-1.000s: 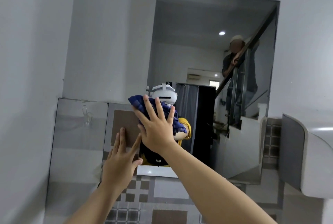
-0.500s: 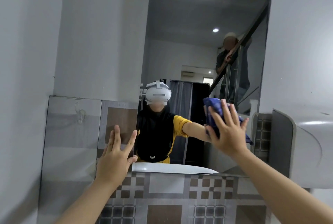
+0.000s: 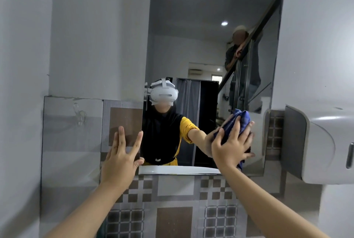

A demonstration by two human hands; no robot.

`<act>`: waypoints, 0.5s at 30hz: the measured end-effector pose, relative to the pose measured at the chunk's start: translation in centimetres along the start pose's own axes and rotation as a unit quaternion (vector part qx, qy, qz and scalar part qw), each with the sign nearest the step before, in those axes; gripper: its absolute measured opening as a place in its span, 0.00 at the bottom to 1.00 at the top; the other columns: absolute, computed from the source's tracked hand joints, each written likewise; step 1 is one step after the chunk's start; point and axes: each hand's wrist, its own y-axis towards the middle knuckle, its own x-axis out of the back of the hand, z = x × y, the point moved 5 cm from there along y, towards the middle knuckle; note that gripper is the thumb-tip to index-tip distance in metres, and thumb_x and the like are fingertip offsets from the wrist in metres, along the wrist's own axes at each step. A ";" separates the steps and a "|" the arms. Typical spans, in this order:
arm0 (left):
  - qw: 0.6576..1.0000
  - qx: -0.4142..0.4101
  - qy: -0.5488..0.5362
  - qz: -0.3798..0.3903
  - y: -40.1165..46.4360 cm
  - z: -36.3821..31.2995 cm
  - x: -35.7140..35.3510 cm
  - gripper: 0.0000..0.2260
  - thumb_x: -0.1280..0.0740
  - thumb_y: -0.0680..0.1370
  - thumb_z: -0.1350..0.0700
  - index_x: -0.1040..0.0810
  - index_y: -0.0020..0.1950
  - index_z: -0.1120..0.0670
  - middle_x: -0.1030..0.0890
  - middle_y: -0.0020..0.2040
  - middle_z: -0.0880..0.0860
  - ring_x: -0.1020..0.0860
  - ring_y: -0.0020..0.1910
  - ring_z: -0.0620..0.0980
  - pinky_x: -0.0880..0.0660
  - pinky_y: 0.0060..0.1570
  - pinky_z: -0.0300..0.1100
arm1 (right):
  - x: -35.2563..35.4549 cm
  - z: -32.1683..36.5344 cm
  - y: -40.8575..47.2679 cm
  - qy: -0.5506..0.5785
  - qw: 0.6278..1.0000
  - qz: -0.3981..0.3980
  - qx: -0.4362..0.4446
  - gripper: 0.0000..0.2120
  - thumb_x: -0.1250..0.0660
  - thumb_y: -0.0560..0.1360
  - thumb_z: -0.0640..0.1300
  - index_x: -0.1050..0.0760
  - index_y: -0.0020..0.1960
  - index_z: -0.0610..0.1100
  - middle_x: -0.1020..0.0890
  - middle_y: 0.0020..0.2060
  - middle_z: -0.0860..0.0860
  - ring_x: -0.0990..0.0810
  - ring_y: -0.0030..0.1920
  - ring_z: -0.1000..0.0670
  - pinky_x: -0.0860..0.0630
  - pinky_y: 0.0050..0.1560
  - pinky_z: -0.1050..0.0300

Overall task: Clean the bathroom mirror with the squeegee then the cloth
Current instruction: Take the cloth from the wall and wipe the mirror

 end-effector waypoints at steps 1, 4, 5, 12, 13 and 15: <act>1.000 -0.004 0.002 -0.001 -0.1 0.0 0.1 0.38 0.30 0.69 0.46 0.45 0.74 0.48 0.48 0.74 0.66 0.38 0.68 0.67 0.26 0.52 0.59 | -0.6 1.1 -1.0 0.001 1.000 0.004 0.014 0.31 0.44 0.75 0.56 0.45 0.76 0.56 0.51 0.79 0.49 0.50 0.77 0.40 0.52 0.65 0.21; 1.000 -0.013 0.003 -0.006 -0.9 0.3 0.0 0.38 0.30 0.70 0.46 0.46 0.74 0.47 0.48 0.74 0.65 0.38 0.69 0.66 0.30 0.58 0.59 | -2.6 4.8 -4.0 0.017 0.998 0.020 0.062 0.29 0.43 0.74 0.56 0.42 0.75 0.56 0.51 0.79 0.49 0.53 0.78 0.40 0.56 0.64 0.20; 1.000 -0.014 0.006 -0.002 -1.3 0.4 -0.2 0.39 0.29 0.69 0.46 0.47 0.74 0.47 0.48 0.74 0.65 0.39 0.69 0.65 0.31 0.58 0.59 | -3.2 6.2 -4.9 0.021 0.996 0.027 0.086 0.29 0.42 0.75 0.55 0.41 0.75 0.57 0.51 0.79 0.49 0.53 0.78 0.40 0.57 0.64 0.20; 0.999 0.004 0.028 0.026 -4.1 1.1 -2.3 0.32 0.43 0.73 0.37 0.46 0.74 0.46 0.47 0.74 0.64 0.43 0.71 0.63 0.37 0.63 0.59 | -6.6 12.6 -12.3 -0.025 0.922 0.030 0.385 0.24 0.37 0.75 0.52 0.33 0.71 0.60 0.40 0.77 0.50 0.45 0.77 0.42 0.55 0.66 0.24; 0.999 0.002 0.032 0.026 -4.3 1.1 -2.4 0.31 0.44 0.74 0.38 0.46 0.74 0.46 0.47 0.74 0.64 0.43 0.71 0.63 0.37 0.64 0.59 | -6.9 12.6 -13.2 -0.044 0.899 0.033 0.434 0.24 0.38 0.76 0.51 0.33 0.71 0.60 0.39 0.77 0.50 0.44 0.77 0.42 0.52 0.67 0.24; 0.999 0.002 0.040 0.031 -4.3 1.2 -2.4 0.32 0.37 0.74 0.43 0.47 0.74 0.45 0.49 0.75 0.63 0.46 0.73 0.62 0.39 0.66 0.58 | -7.2 11.4 -13.7 -0.070 0.864 0.032 0.498 0.24 0.38 0.76 0.51 0.33 0.71 0.60 0.39 0.76 0.51 0.42 0.76 0.42 0.48 0.66 0.23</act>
